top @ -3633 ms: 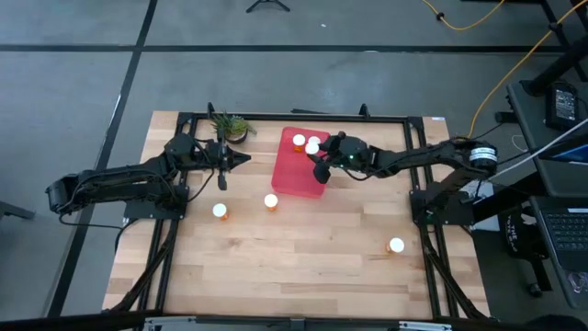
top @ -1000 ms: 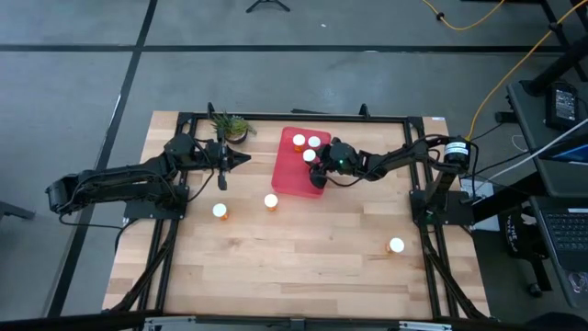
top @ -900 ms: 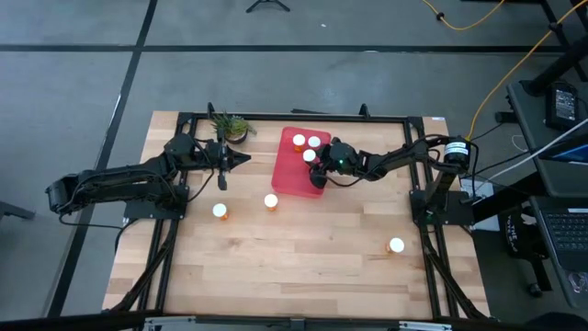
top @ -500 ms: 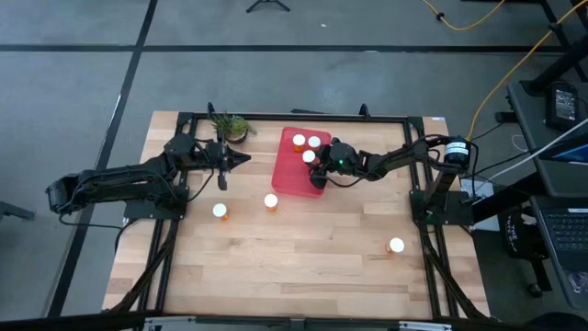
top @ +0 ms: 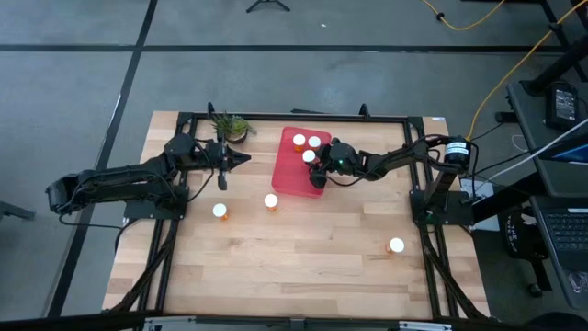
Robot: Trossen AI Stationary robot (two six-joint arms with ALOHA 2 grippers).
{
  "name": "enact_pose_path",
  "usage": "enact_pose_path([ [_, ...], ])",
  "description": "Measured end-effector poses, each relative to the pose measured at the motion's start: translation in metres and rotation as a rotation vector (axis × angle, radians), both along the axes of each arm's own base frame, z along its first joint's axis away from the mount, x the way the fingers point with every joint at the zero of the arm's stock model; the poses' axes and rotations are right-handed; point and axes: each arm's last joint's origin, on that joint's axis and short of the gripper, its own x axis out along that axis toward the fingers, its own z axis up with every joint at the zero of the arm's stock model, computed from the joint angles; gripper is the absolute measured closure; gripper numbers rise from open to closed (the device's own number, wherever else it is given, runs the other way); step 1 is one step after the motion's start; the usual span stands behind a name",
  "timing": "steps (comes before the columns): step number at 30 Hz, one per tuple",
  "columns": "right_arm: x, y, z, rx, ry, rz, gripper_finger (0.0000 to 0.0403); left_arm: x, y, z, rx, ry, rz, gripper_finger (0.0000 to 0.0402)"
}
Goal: Pick and place pill bottles into a basket
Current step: Put the orange pill bottle into the red bin
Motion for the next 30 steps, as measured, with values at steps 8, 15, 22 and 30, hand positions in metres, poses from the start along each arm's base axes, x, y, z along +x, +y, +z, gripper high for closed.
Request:
enact_pose_path([
  [8, 0.009, -0.003, 0.006, 0.026, 0.084, 0.000, 0.0196, 0.000, 0.000, 0.000, 0.000, 0.000, 0.000, 0.0394],
  [15, 0.017, -0.005, 0.014, 0.020, 0.126, 0.012, 0.0196, 0.000, 0.000, 0.000, 0.000, 0.000, 0.000, 0.0392],
  [22, 0.019, -0.006, 0.016, 0.041, 0.161, 0.005, 0.0196, 0.000, 0.000, 0.000, 0.000, 0.000, 0.000, 0.0394],
  [30, 0.019, -0.006, 0.016, 0.052, 0.153, -0.004, 0.0196, 0.000, 0.000, 0.000, 0.000, 0.000, 0.000, 0.0392],
])
